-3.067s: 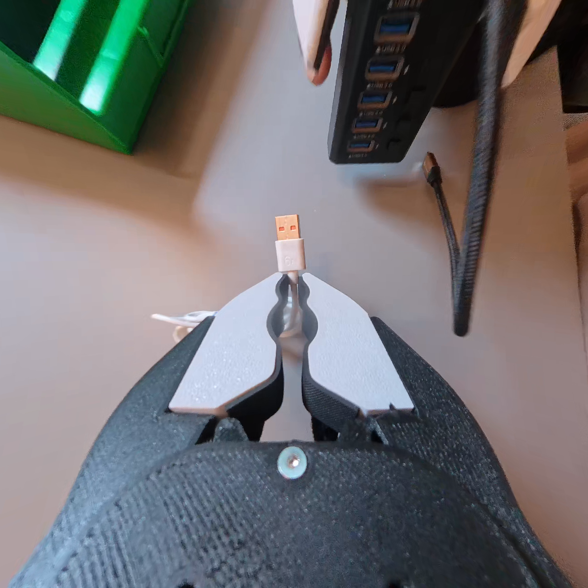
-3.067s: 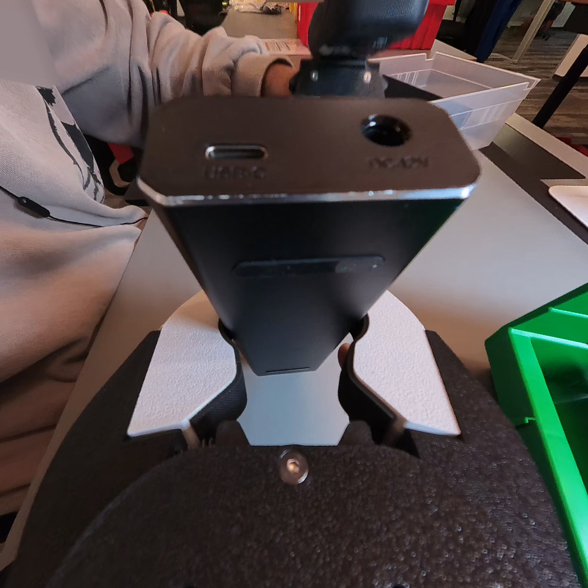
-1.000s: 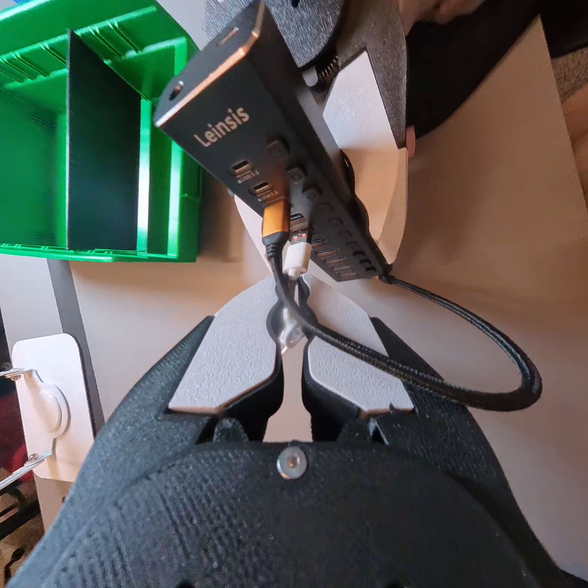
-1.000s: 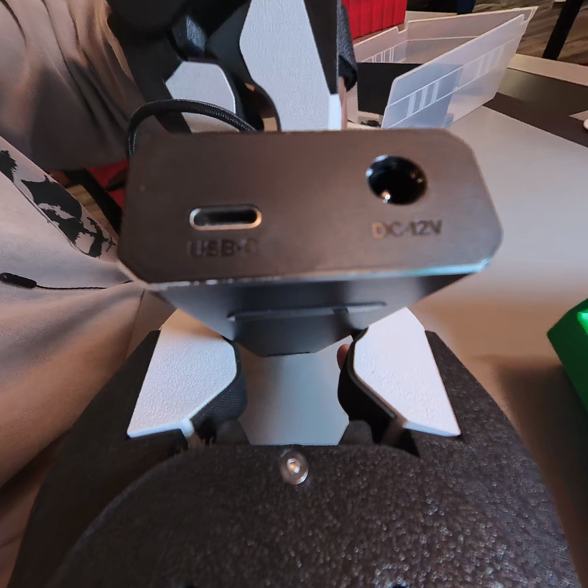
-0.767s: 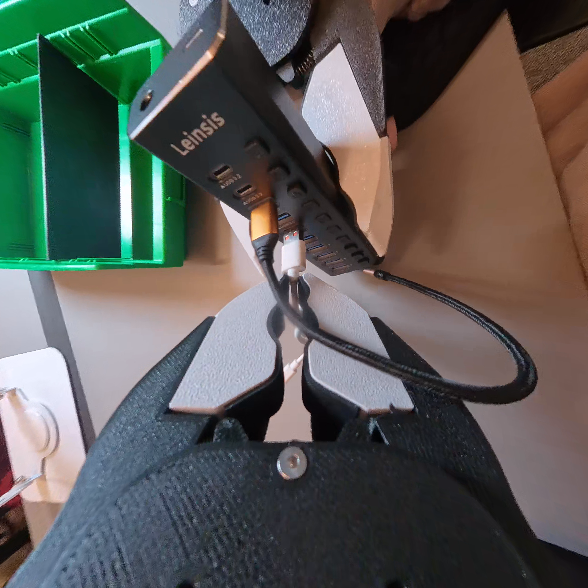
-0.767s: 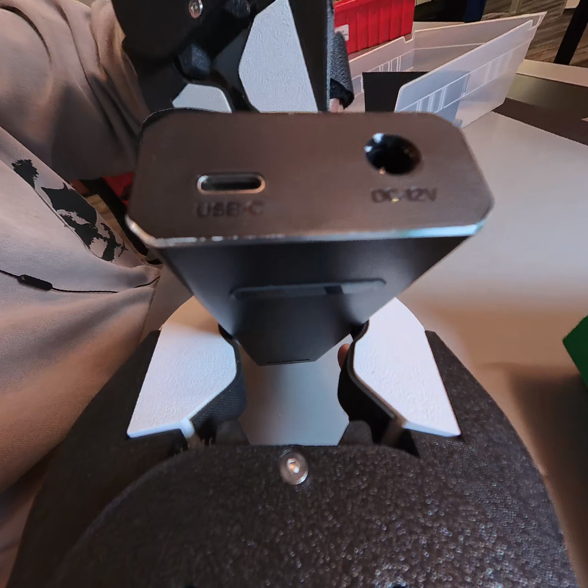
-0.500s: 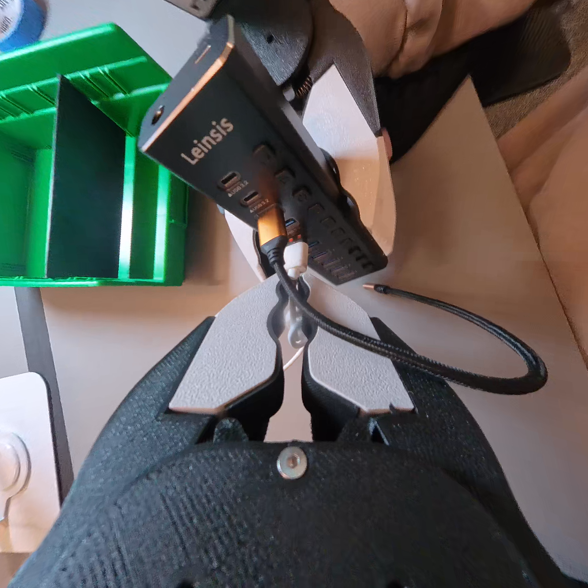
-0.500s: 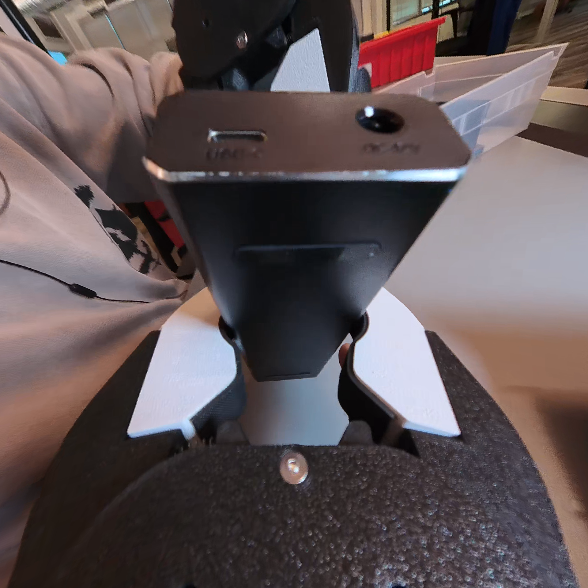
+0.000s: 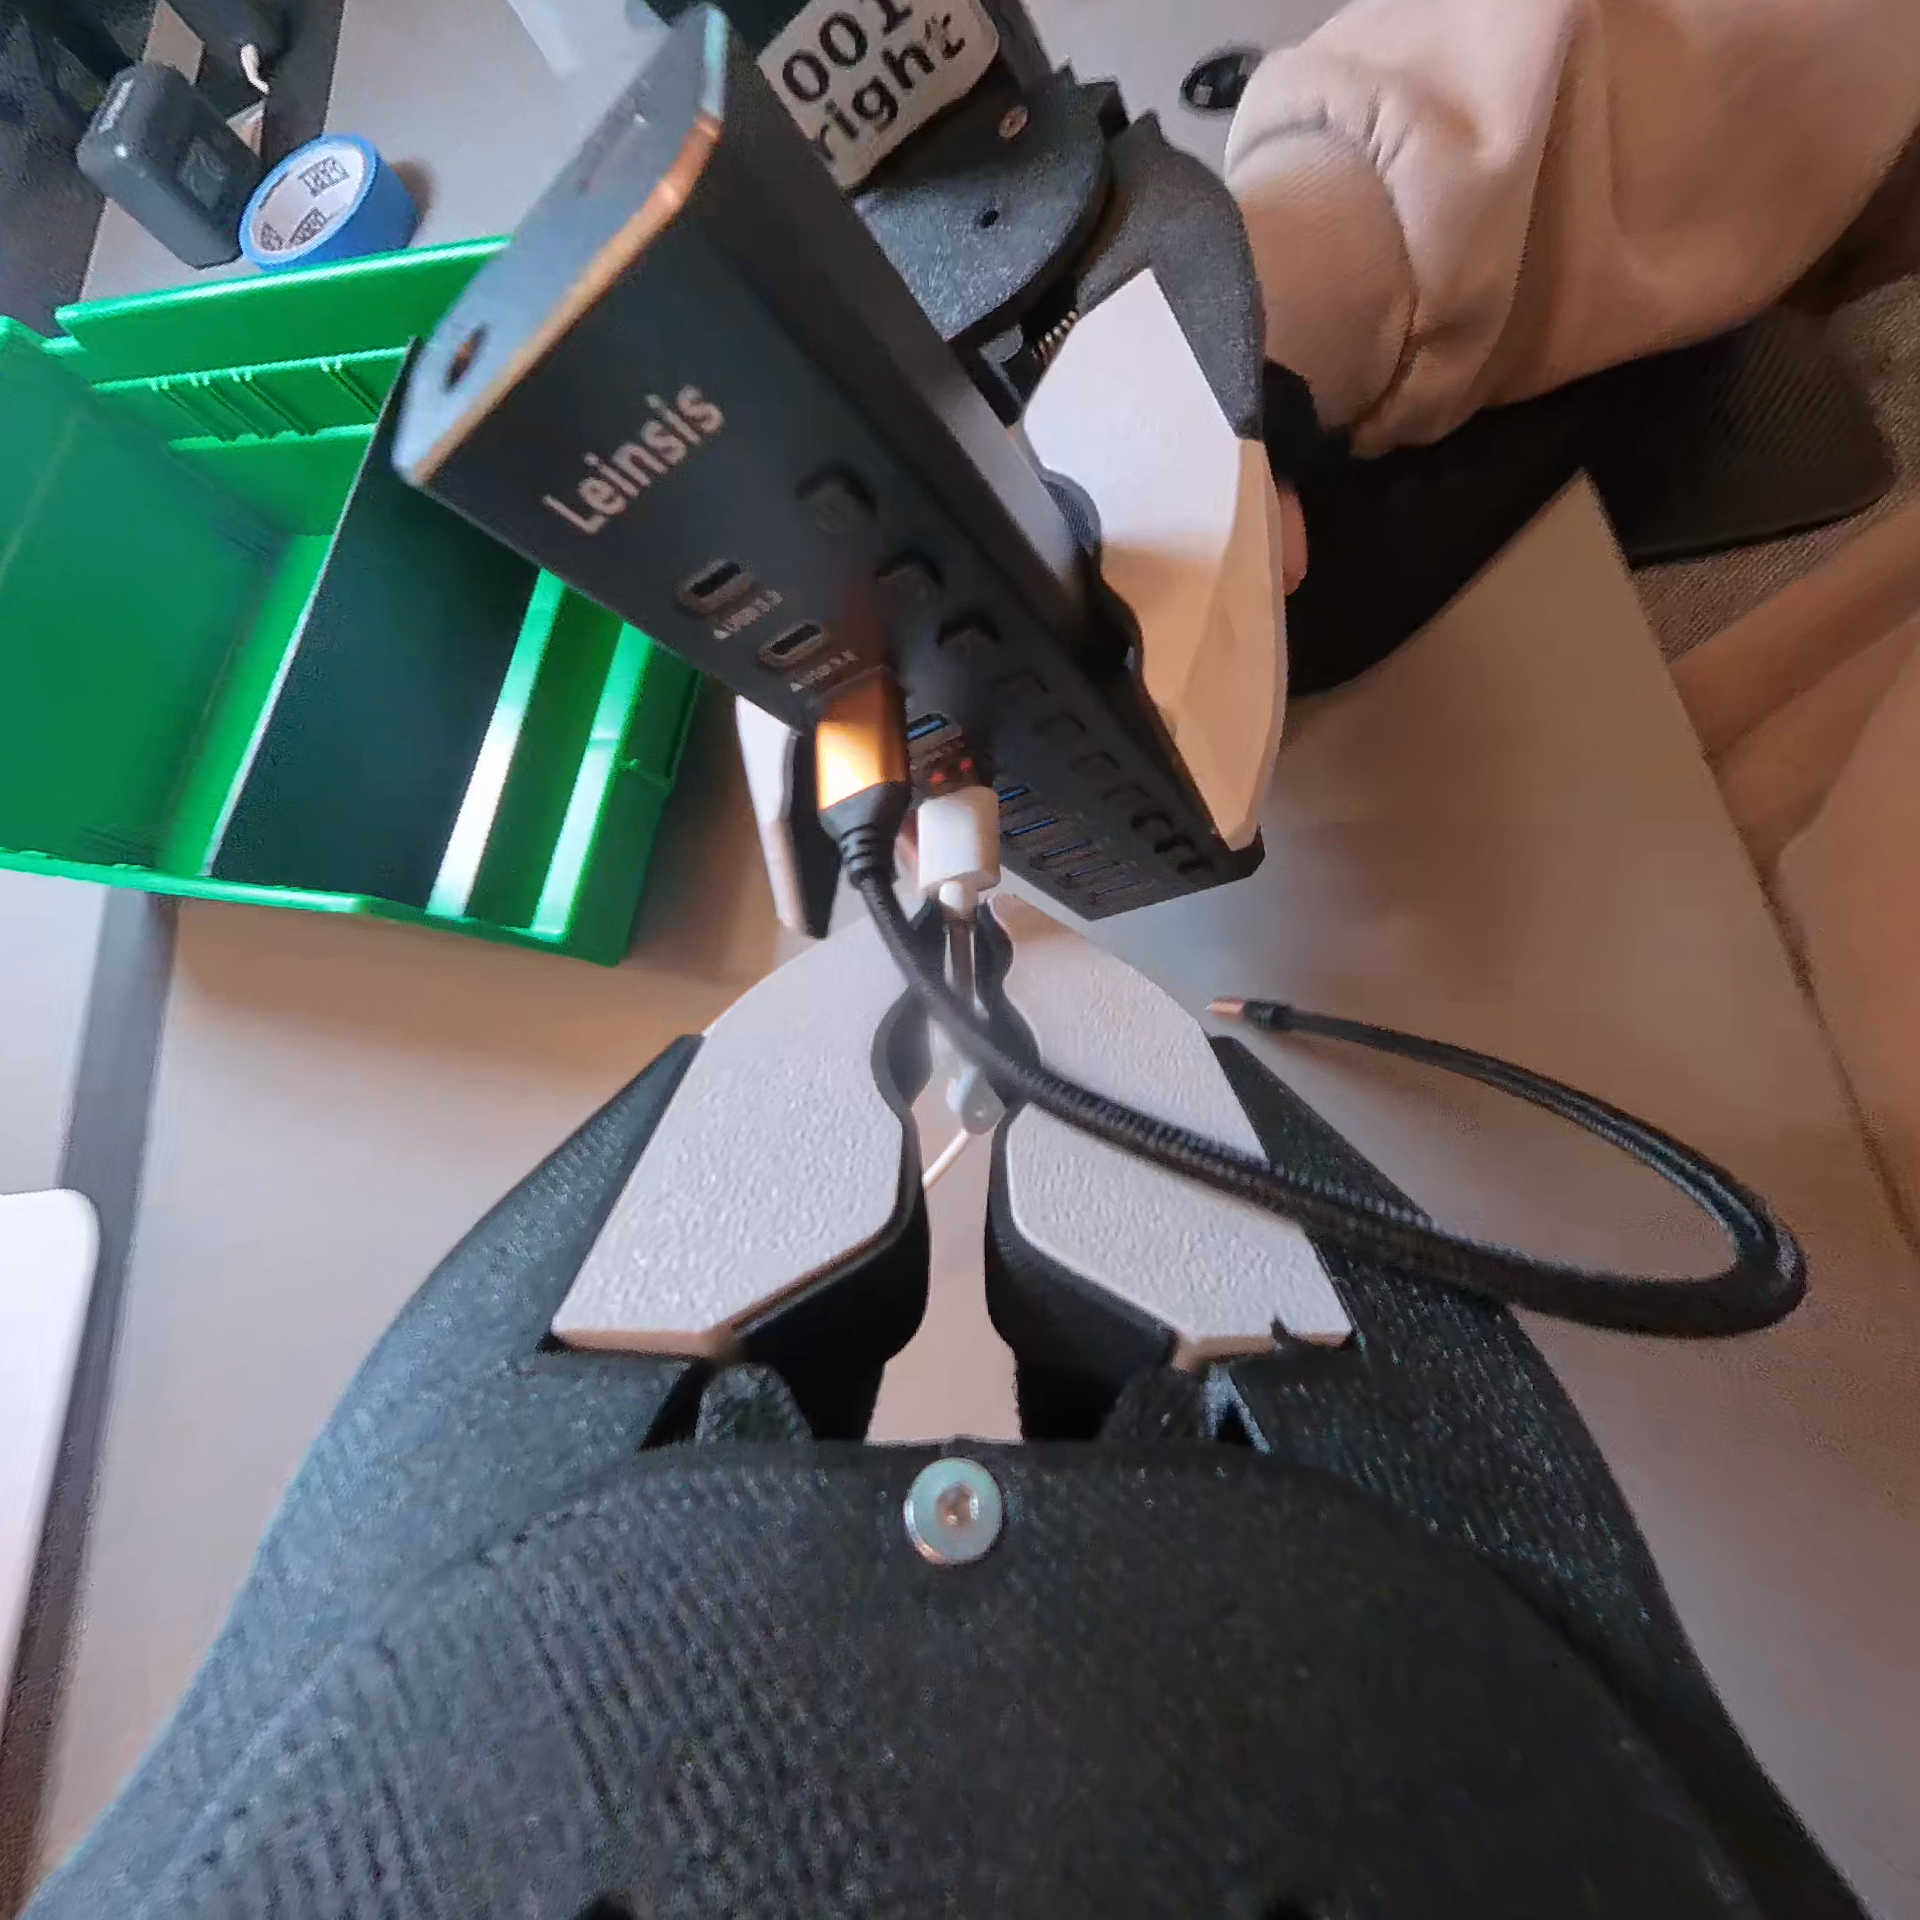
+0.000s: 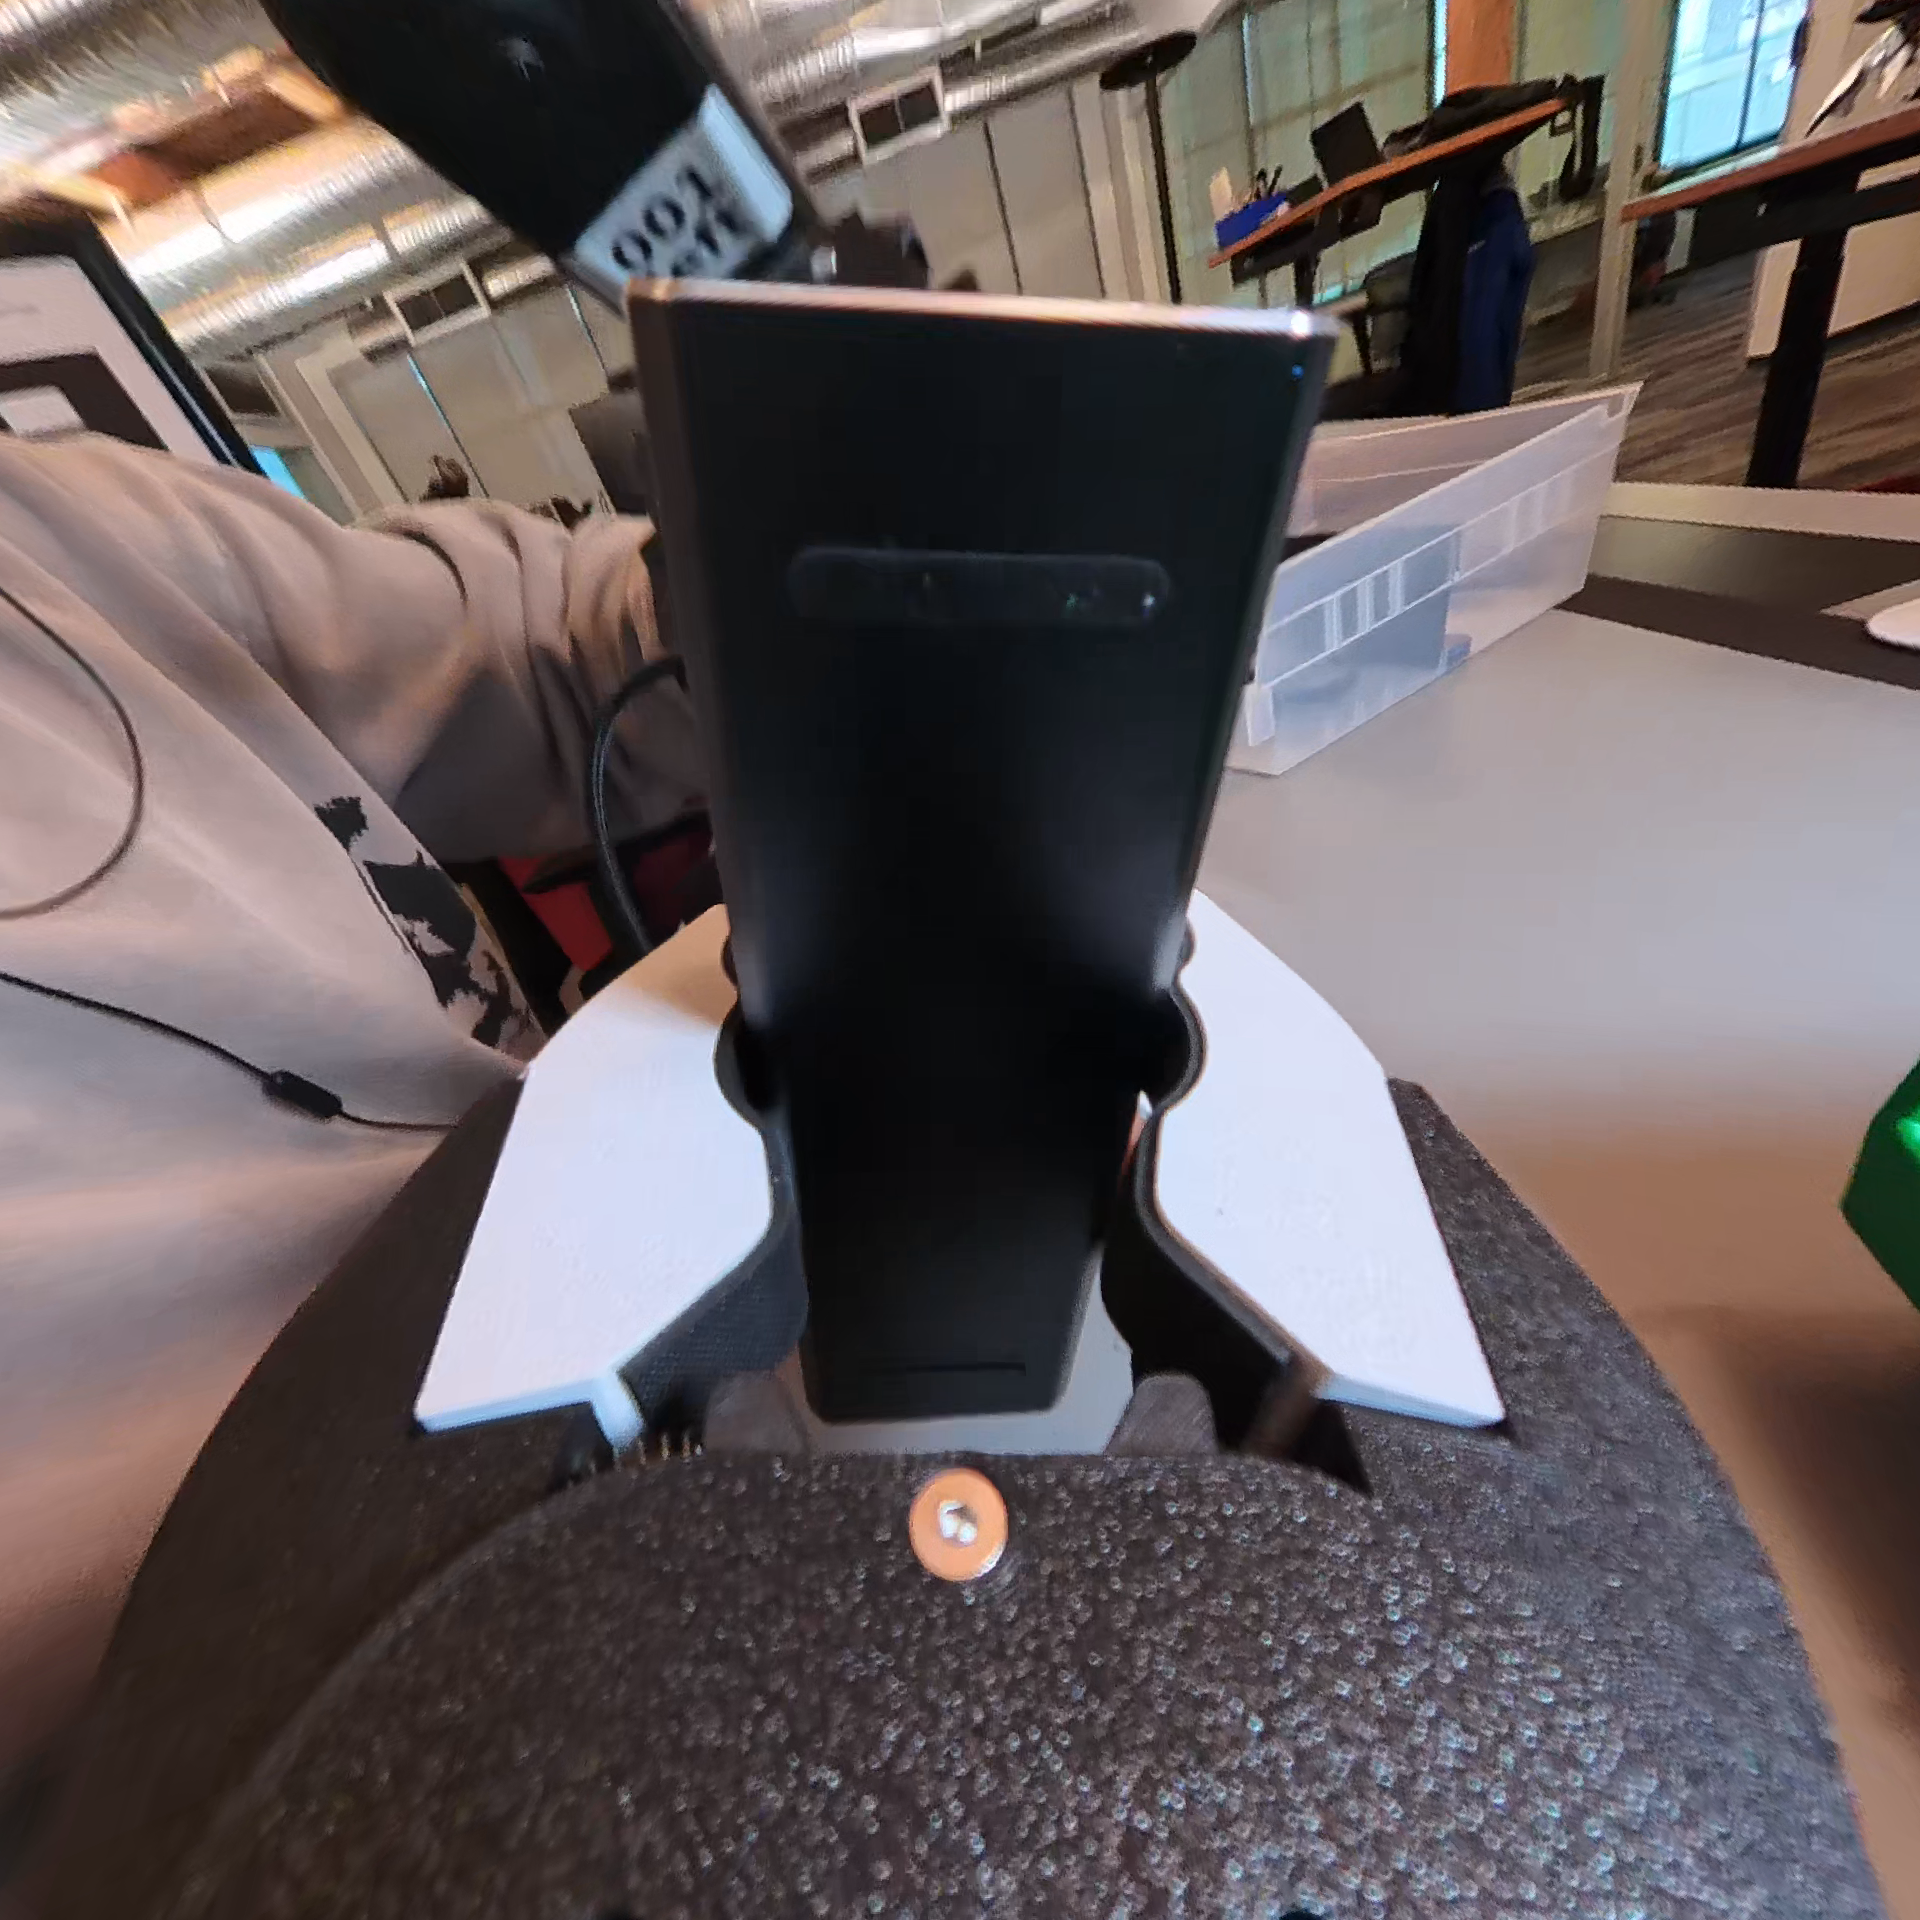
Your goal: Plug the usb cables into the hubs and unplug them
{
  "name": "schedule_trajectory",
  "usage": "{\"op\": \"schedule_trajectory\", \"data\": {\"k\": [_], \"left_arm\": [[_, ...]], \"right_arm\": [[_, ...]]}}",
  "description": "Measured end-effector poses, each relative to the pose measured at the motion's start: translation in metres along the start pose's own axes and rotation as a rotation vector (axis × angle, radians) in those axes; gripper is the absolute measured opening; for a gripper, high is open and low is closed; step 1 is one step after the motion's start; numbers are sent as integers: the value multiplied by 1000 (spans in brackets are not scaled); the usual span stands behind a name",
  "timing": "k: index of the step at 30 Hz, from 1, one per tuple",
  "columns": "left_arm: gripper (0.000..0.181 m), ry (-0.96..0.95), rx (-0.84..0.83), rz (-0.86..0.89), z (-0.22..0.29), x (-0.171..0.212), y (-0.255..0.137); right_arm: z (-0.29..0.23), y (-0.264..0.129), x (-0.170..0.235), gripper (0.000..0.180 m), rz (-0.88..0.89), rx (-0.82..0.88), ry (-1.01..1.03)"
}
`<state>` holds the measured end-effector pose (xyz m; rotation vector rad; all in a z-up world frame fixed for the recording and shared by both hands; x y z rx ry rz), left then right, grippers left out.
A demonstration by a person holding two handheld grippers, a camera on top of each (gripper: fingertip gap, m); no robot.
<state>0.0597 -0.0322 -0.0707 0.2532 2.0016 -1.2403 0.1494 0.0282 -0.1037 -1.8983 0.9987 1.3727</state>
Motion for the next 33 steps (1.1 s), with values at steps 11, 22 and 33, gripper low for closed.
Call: {"op": "schedule_trajectory", "data": {"k": [11, 22, 33], "left_arm": [[6, -80, 19, 115, 4, 4, 14], [6, -140, 49, 242, -1, 6, 4], [5, -204, 78, 308, -1, 17, 6]], "right_arm": [[-4, -3, -3, 72, -45, 51, -119], [-5, -2, -7, 72, -24, 50, -124], [-1, 3, 8, 72, -178, 65, -172]]}}
Point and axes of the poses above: each gripper's, where its closed fingertips meet, y out along the fingers, x out of its underside, z = x × y across the jaws, the point moved 7 cm from there along -y, back along the fingers, and after that the axes turned 2 degrees about -z, right-handed, at the moved point
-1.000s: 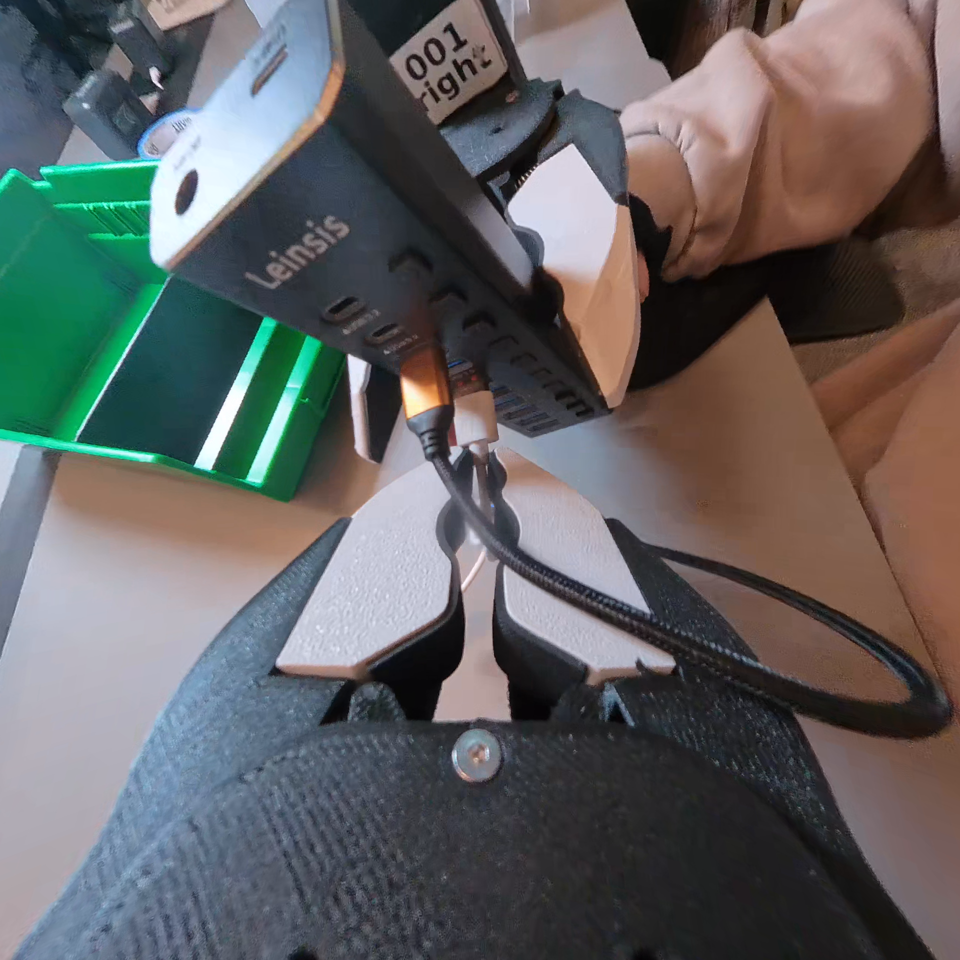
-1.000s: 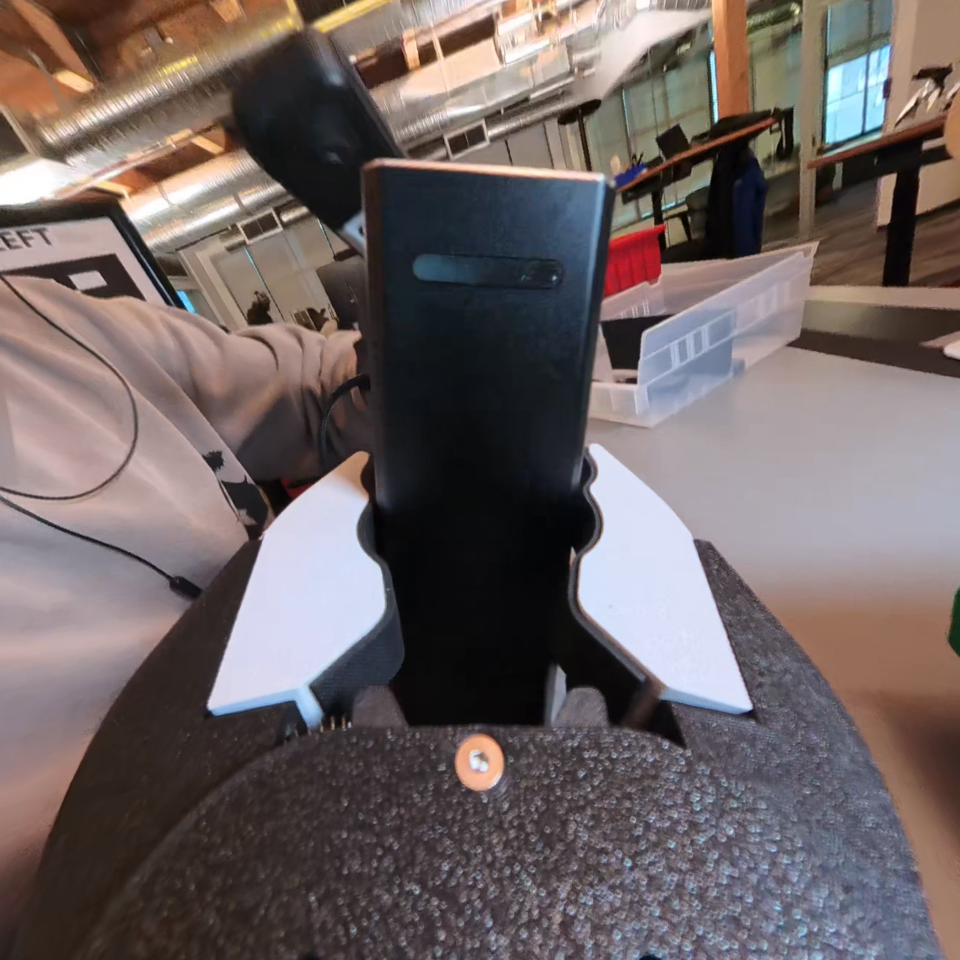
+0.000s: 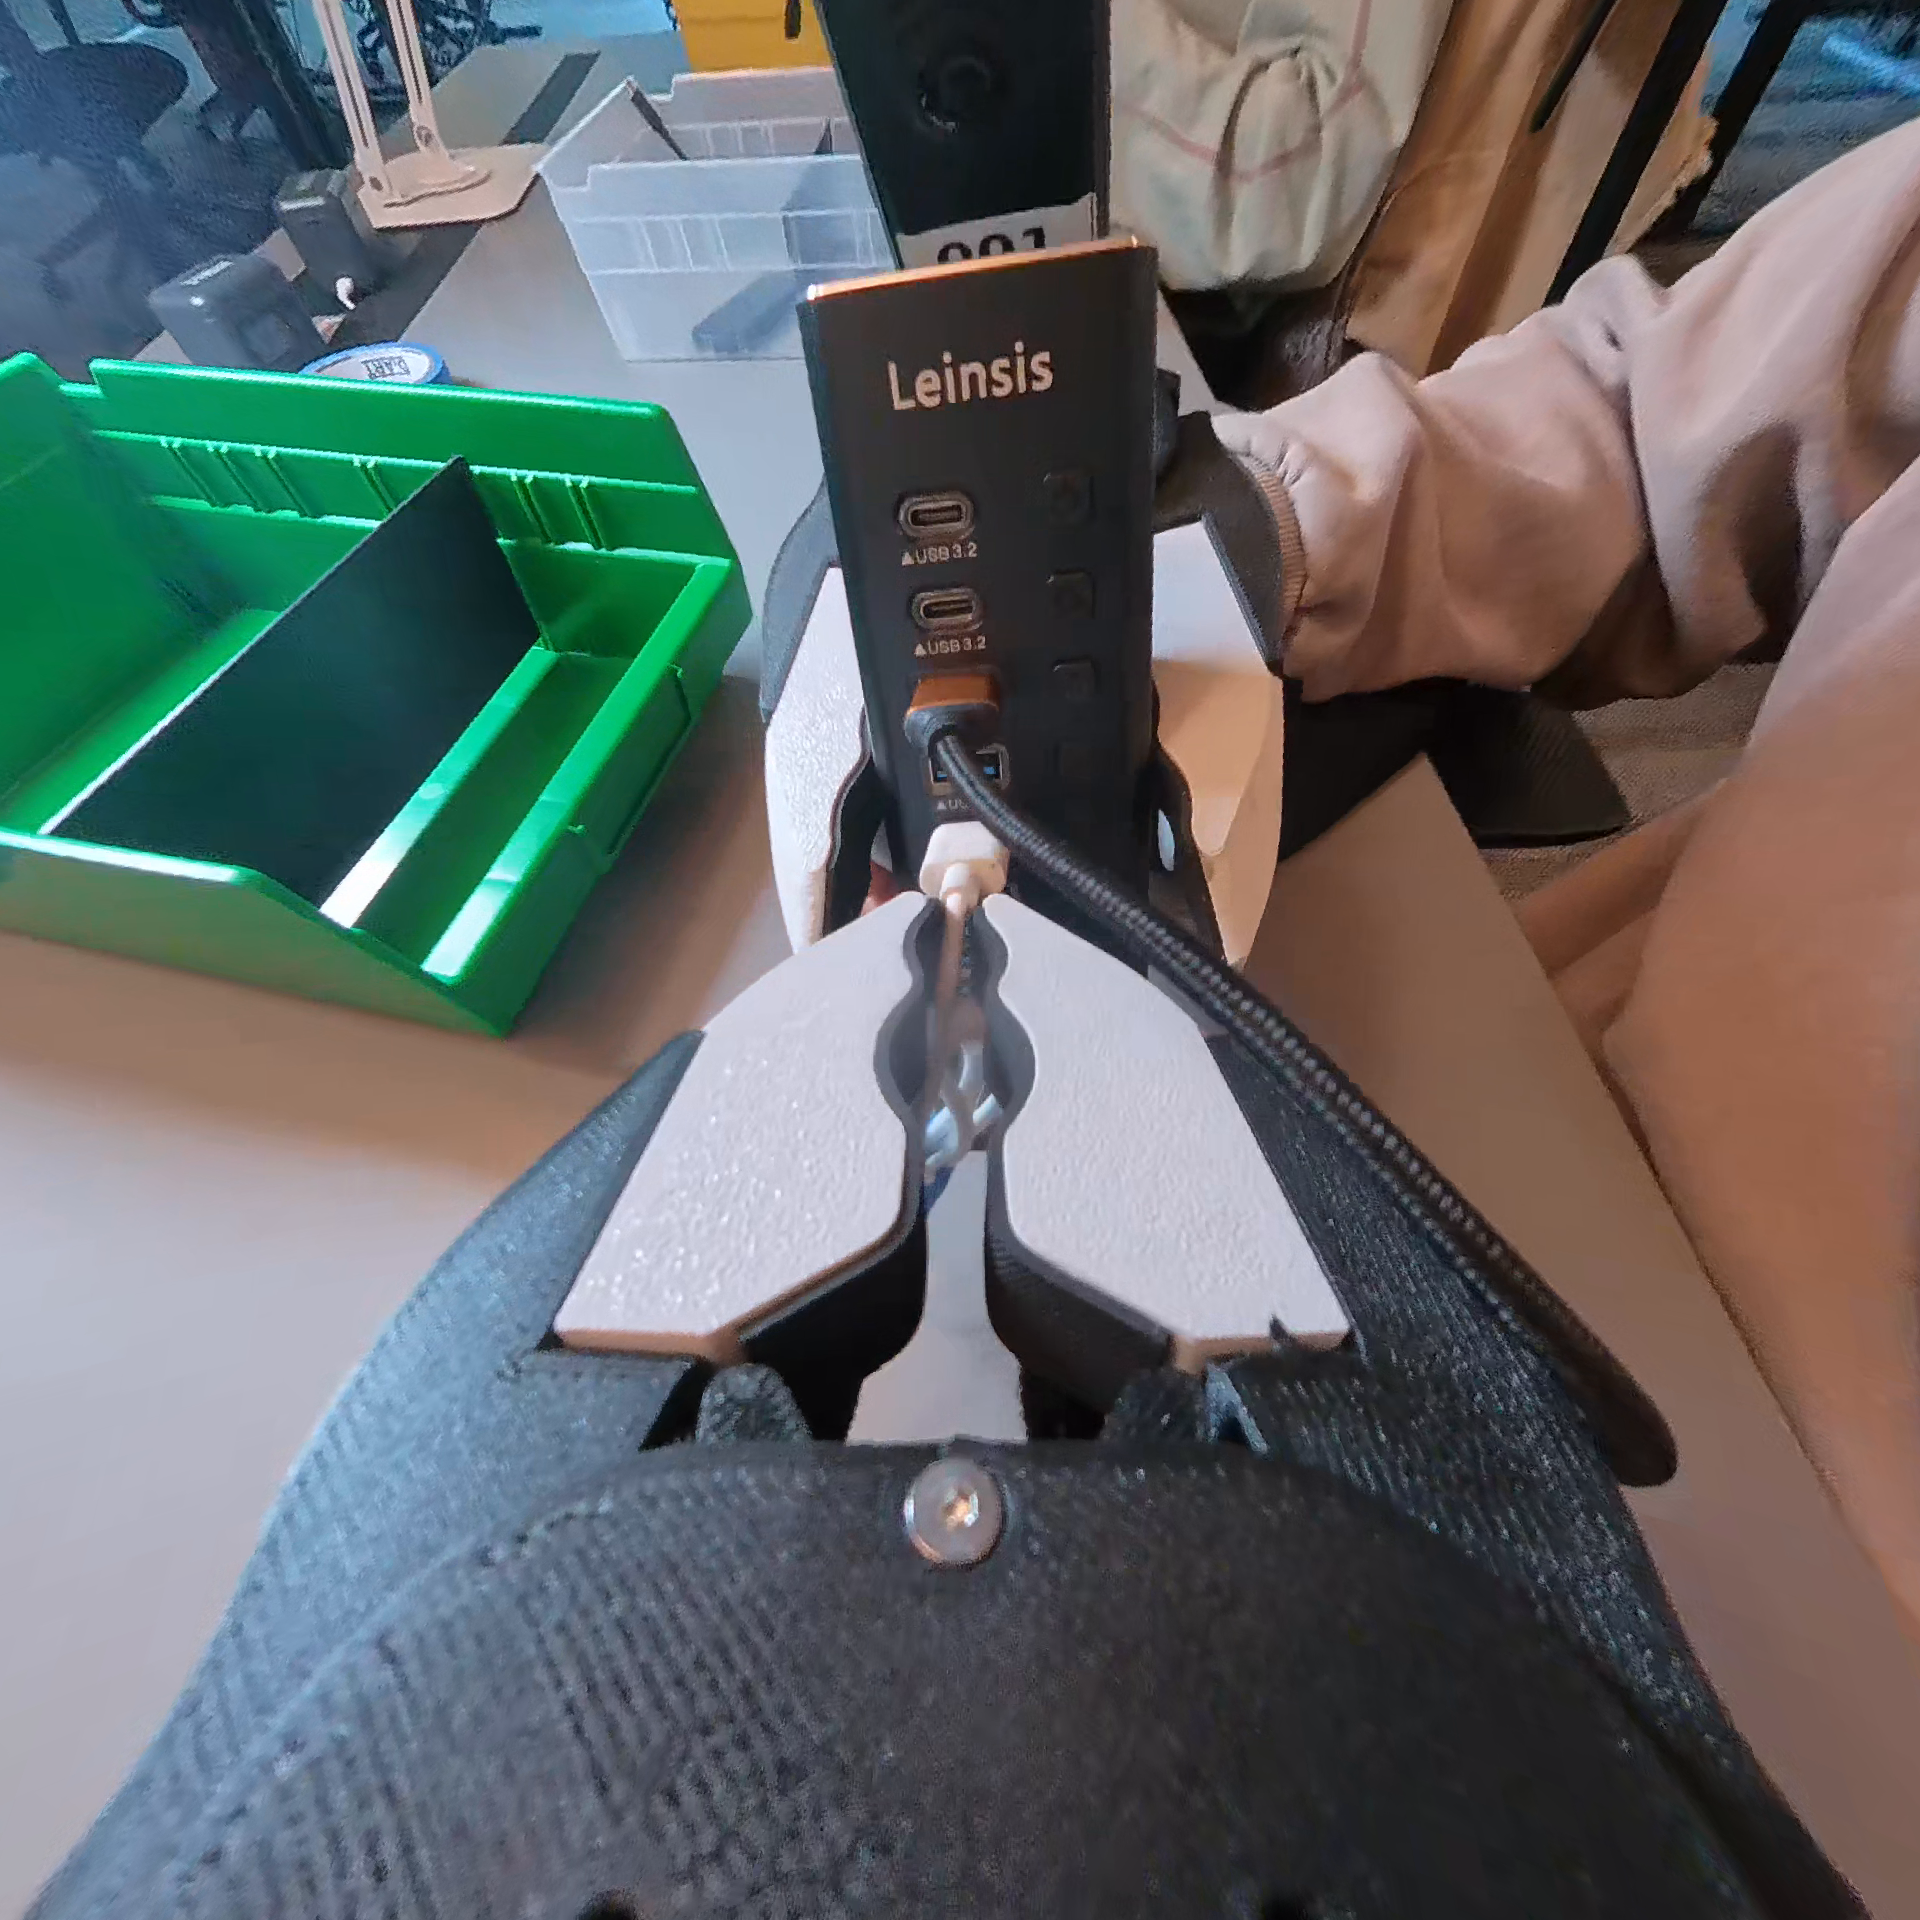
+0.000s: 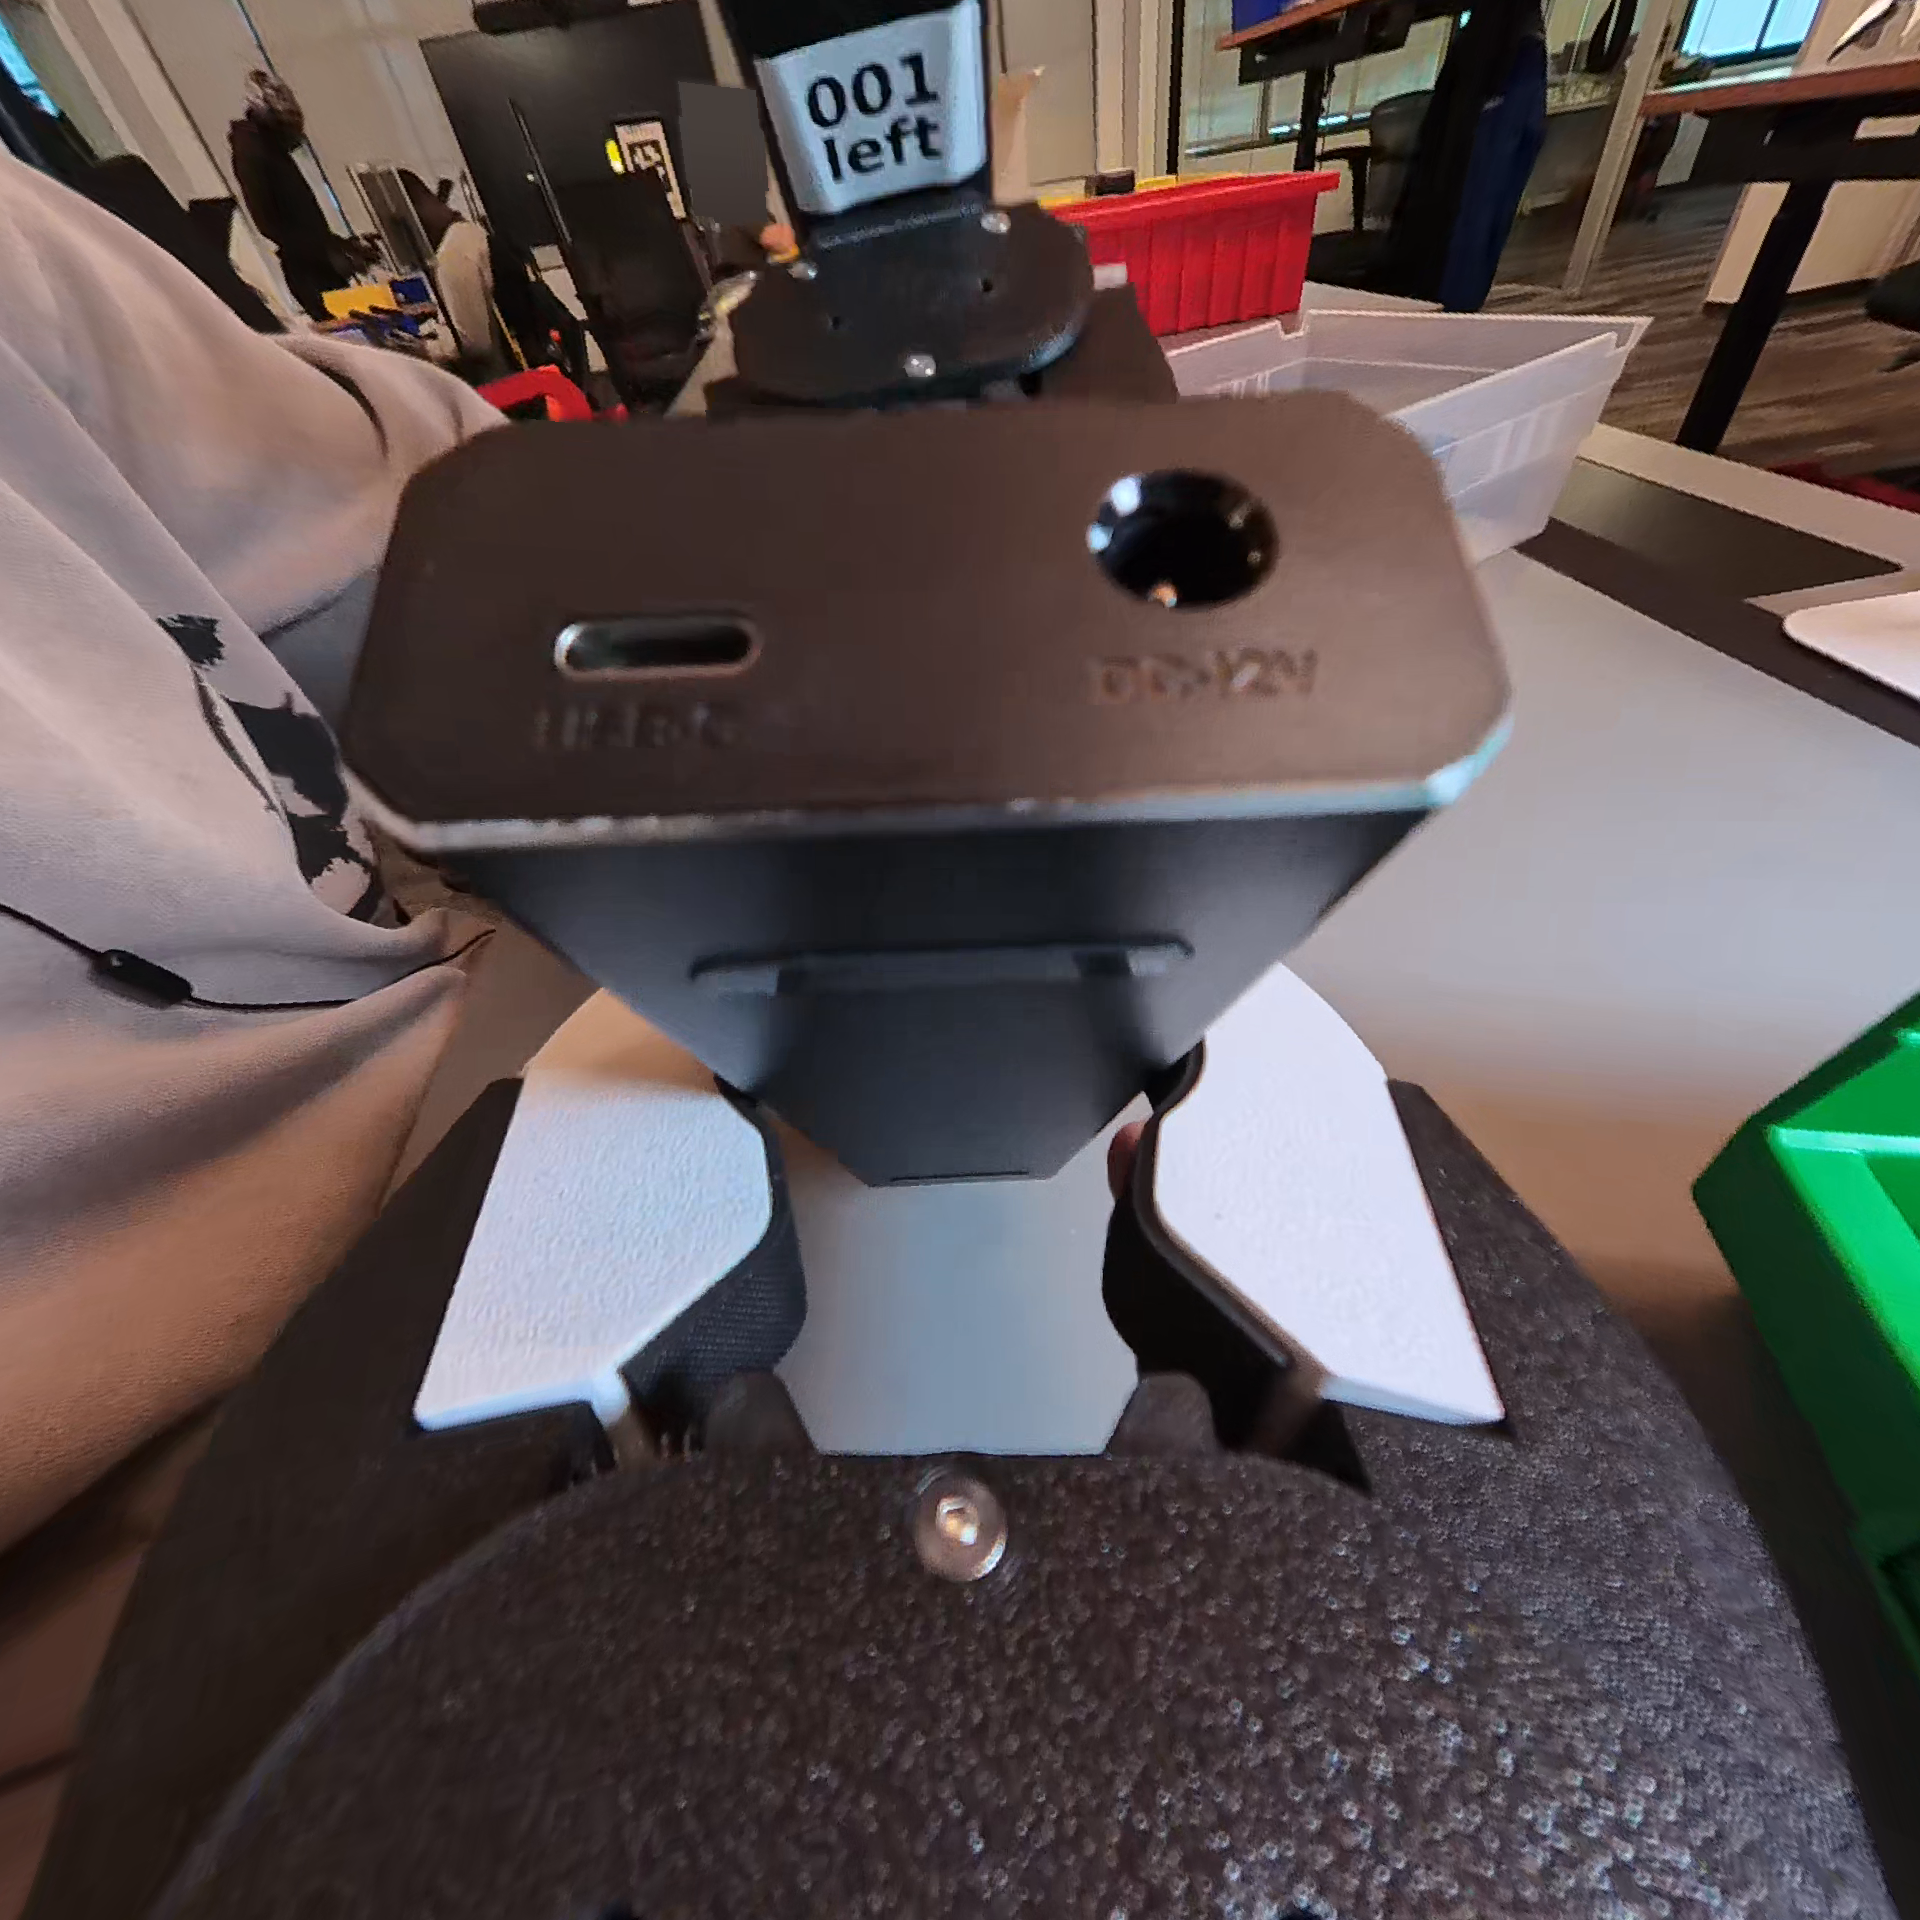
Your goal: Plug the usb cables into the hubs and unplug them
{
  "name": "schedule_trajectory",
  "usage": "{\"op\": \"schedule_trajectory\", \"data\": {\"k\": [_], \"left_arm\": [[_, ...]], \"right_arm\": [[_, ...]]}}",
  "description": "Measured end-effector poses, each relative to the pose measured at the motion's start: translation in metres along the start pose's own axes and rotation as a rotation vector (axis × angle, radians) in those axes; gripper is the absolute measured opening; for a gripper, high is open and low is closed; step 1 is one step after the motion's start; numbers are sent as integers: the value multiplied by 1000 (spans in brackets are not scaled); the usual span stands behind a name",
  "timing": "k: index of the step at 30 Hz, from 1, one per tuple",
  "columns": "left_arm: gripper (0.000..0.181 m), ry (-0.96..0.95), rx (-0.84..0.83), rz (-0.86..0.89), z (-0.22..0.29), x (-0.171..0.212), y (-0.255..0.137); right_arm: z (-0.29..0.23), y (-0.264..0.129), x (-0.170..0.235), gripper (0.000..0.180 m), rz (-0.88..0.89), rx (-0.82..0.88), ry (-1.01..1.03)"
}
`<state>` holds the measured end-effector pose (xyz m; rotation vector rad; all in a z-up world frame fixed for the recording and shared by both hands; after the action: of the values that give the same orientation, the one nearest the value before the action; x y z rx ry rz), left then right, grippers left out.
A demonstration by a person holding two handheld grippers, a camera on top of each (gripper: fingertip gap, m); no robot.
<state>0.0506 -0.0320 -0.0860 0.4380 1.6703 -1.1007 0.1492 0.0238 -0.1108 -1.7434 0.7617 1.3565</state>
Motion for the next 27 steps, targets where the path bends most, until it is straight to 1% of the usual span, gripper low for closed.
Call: {"op": "schedule_trajectory", "data": {"k": [3, 5, 7, 9, 12, 14, 15, 16, 18, 20, 23, 25, 27], "left_arm": [[8, -23, 12, 28, 1, 0, -4], [21, -58, 9, 65, -2, -3, -12], [35, -95, -5, 59, -7, 0, -20], [39, -111, -46, 26, -10, 9, -26], [39, -142, -62, 34, -6, 22, -33], [40, -207, -33, 65, 0, 34, -30], [44, -247, -19, 87, 3, 41, -24], [52, -291, 0, 116, 6, 47, -17], [63, -343, 44, 169, 14, 49, 0], [68, -291, 23, 210, 17, 39, 11], [67, -198, -34, 227, 17, 23, 20], [66, -161, -54, 226, 20, 21, 25], [65, -148, -58, 241, 21, 22, 22]], "right_arm": [[-1, 1, -1, 72, 29, -31, 40], [1, 0, -1, 72, 52, -32, 56], [6, -4, -1, 72, 72, -12, 62], [10, -12, -4, 72, 125, 13, 80], [17, -28, -14, 72, 244, 56, 88], [18, -39, -23, 72, 375, 49, 112], [18, -44, -28, 72, 445, 37, 130], [18, -47, -31, 72, 508, 24, 147], [18, -47, -36, 72, 595, 12, 180], [16, -38, -36, 72, 606, -19, 205], [8, -20, -34, 72, 561, -19, 185], [3, -13, -35, 72, 551, -9, 155], [2, -11, -36, 72, 521, -6, 150]]}}
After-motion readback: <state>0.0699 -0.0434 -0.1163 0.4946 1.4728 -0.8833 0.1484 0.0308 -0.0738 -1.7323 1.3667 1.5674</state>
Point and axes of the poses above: each gripper's, where its closed fingertips meet, y out along the fingers, x out of its underside, z = x × y across the jaws, the point moved 7 cm from there along -y, back along the fingers, and after that the axes turned 2 degrees about -z, right-handed, at the moved point
